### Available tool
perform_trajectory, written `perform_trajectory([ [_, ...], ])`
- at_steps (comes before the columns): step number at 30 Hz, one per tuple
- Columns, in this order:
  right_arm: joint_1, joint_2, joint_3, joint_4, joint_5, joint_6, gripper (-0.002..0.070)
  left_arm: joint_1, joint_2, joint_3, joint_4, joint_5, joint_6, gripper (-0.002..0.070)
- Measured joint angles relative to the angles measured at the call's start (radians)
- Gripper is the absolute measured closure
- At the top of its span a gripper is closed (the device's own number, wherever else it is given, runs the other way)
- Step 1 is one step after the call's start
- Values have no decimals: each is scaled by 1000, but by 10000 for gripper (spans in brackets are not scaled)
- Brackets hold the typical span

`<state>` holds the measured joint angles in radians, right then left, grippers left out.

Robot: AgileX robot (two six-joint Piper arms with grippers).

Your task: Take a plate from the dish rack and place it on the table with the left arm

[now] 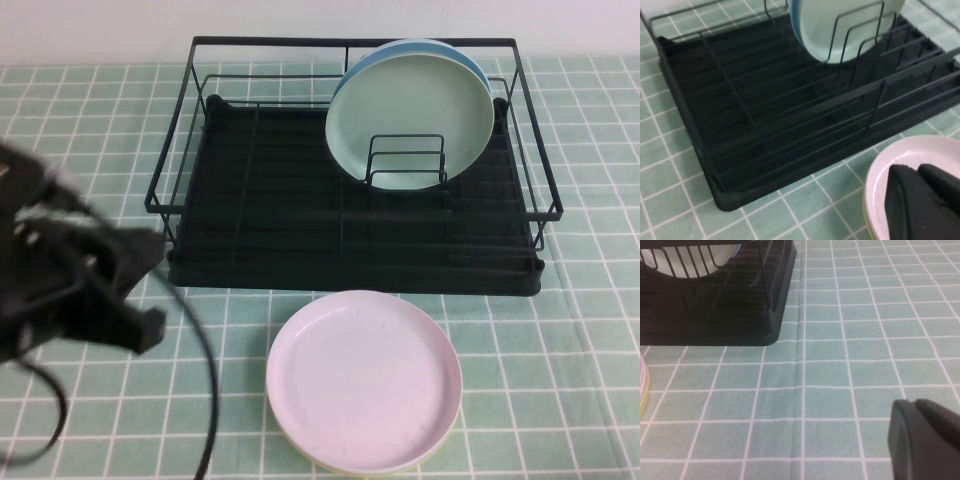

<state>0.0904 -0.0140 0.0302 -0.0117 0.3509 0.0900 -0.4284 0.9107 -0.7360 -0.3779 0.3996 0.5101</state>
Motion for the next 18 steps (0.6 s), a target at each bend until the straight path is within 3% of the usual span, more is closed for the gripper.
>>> perform_trajectory([
  [7,0,0,0,0,0,0,694,0,-213,175,0,-51,-54,675],
  [18,0,0,0,0,0,0,694,0,-243,253,81,-67,-56,675],
])
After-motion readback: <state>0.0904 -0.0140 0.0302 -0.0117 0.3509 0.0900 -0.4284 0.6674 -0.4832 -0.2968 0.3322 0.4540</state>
